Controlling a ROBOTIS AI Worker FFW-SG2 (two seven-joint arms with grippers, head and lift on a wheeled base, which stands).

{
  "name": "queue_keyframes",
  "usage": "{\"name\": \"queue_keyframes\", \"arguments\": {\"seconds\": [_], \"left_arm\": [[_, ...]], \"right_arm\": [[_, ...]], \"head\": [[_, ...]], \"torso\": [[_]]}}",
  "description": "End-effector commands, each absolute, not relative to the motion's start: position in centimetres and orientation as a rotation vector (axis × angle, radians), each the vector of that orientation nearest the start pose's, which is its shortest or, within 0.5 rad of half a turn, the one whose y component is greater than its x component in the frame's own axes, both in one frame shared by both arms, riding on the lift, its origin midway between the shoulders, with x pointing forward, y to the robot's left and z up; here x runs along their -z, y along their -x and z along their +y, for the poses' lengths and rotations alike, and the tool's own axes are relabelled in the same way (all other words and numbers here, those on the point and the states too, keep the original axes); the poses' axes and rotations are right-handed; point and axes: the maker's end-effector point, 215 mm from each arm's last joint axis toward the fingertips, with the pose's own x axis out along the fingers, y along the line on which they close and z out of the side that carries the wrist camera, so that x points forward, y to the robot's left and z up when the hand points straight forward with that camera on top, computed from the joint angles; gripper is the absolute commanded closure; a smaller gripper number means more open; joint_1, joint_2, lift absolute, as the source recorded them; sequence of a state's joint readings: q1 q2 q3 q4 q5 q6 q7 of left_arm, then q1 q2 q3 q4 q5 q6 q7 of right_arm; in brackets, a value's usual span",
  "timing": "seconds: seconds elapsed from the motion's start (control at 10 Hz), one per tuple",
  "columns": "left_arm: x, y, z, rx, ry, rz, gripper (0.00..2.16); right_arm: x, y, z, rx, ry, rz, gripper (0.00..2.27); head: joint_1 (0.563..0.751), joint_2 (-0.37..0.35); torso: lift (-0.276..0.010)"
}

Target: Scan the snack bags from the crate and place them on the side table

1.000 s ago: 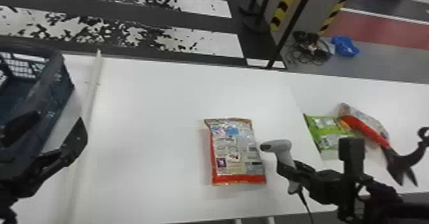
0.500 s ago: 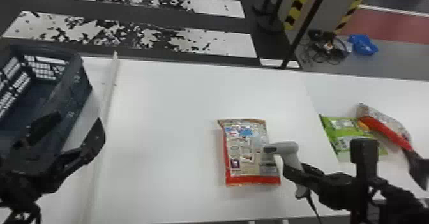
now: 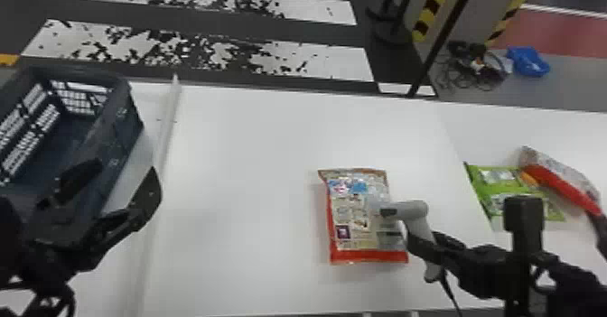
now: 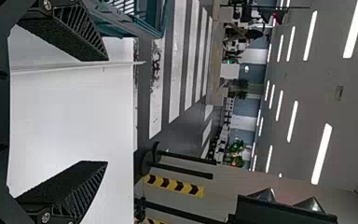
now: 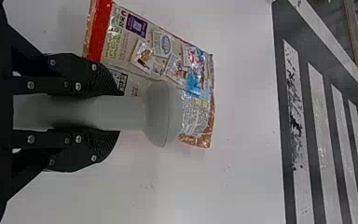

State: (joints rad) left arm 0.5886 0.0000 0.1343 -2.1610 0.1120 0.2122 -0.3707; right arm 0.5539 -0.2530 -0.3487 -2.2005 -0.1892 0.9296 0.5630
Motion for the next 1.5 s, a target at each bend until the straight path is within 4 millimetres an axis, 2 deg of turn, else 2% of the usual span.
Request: {"name": "queue_keyframes", "arguments": {"seconds": [0.0,0.1,0.3,0.8,1.1,1.2,1.4], "left_arm": [[36.8,-40.9,21.5,0.262,0.089,0.194,0.08],[36.8,-40.9,21.5,0.262,0.09,0.192,0.08],[37.0,-40.8,21.5,0.262,0.093,0.196,0.08],[36.5,-40.5,21.5,0.264,0.091,0.19,0.08],[36.5,-40.4,21.3,0.267,0.092,0.19,0.08],[36.5,-40.3,21.2,0.268,0.093,0.191,0.08],[36.6,-40.2,21.1,0.269,0.094,0.193,0.08]], "right_arm": [[47.6,-33.4,-31.9,-0.31,-0.095,0.803,2.22],[47.6,-33.9,-32.5,-0.298,-0.098,0.796,2.22],[47.6,-35.7,-35.6,-0.239,-0.093,0.775,2.22],[48.3,-41.5,-43.1,-0.124,-0.005,0.667,2.22],[50.2,-42.3,-44.8,-0.109,0.018,0.685,2.2],[51.3,-42.2,-45.0,-0.107,0.018,0.703,2.18],[52.2,-42.5,-44.8,-0.115,0.029,0.705,2.18]], "head": [[0.695,-0.158],[0.695,-0.158],[0.695,-0.172],[0.695,-0.269],[0.695,-0.301],[0.695,-0.309],[0.695,-0.315]], "torso": [[-0.094],[-0.094],[-0.094],[-0.094],[-0.094],[-0.094],[-0.094]]}}
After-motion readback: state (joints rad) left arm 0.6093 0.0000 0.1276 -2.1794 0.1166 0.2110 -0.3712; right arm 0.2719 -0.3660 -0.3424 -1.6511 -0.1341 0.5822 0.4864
